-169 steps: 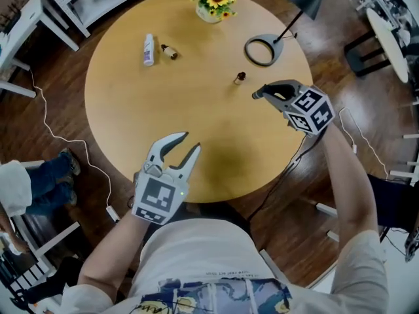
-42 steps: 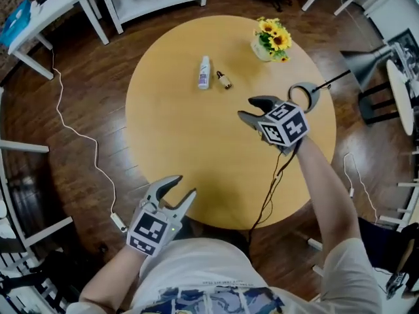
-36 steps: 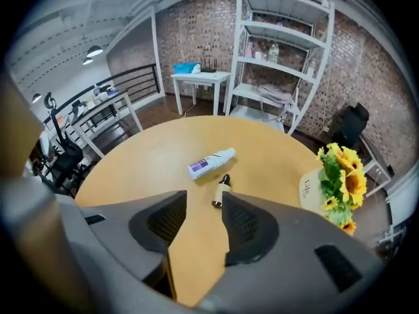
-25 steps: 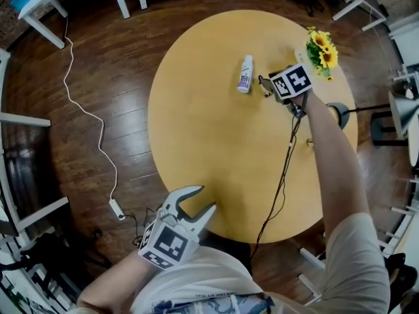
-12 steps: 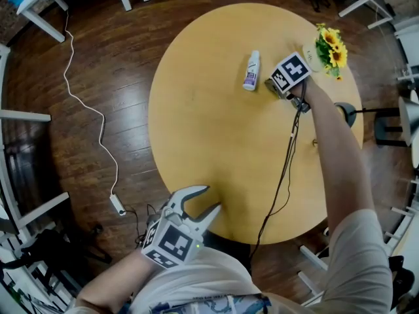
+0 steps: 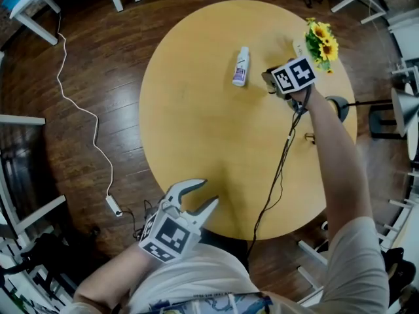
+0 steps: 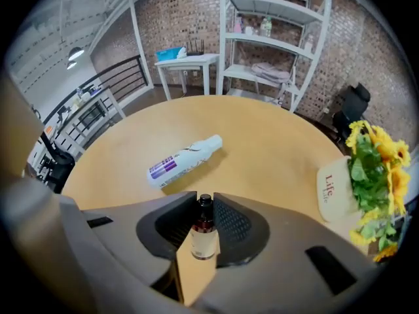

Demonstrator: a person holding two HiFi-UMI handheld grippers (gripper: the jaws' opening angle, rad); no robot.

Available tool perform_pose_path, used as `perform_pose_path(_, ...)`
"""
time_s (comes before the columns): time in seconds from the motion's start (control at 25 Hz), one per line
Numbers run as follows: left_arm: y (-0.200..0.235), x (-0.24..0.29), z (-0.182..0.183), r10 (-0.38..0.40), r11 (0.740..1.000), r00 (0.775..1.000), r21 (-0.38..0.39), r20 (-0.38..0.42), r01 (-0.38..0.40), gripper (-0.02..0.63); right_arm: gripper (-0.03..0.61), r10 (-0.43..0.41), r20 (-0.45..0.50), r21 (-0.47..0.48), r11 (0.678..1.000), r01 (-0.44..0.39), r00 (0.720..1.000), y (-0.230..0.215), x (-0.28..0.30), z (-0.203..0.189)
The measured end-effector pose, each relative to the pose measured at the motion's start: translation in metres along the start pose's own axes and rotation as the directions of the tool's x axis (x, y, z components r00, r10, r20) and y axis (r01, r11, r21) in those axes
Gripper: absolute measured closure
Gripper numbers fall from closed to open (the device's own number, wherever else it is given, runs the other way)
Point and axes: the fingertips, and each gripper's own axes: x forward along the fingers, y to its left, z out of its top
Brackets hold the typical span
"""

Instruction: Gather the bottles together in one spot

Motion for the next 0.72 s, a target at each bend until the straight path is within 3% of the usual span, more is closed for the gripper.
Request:
perform_pose_path(0.16, -0.008, 0.008, 0.009, -0.027, 0.999, 1.000, 0.030, -0.001, 0.027, 0.449, 0.476, -0.001, 0.095, 0.069, 0.998, -0.006, 0.995, -0.003, -0.024, -0.009)
perform_pose_path(0.32, -0.019, 0.015, 0.015, -0.056, 0.997, 0.998, 0.060, -0.005, 0.056, 0.449, 0.476, 0.001, 0.227, 0.135, 0.990, -0.033, 0.974, -0.001, -0.057, -0.020)
perform_pose_path(0.72, -0.066, 0.043, 0.026, -0.146, 0.978, 0.988, 0.141, -0.046, 0.151, 0.449, 0.477, -0.154, 0.480, 0.290, 0.957, 0.009, 0.864, -0.015, -0.145, -0.090)
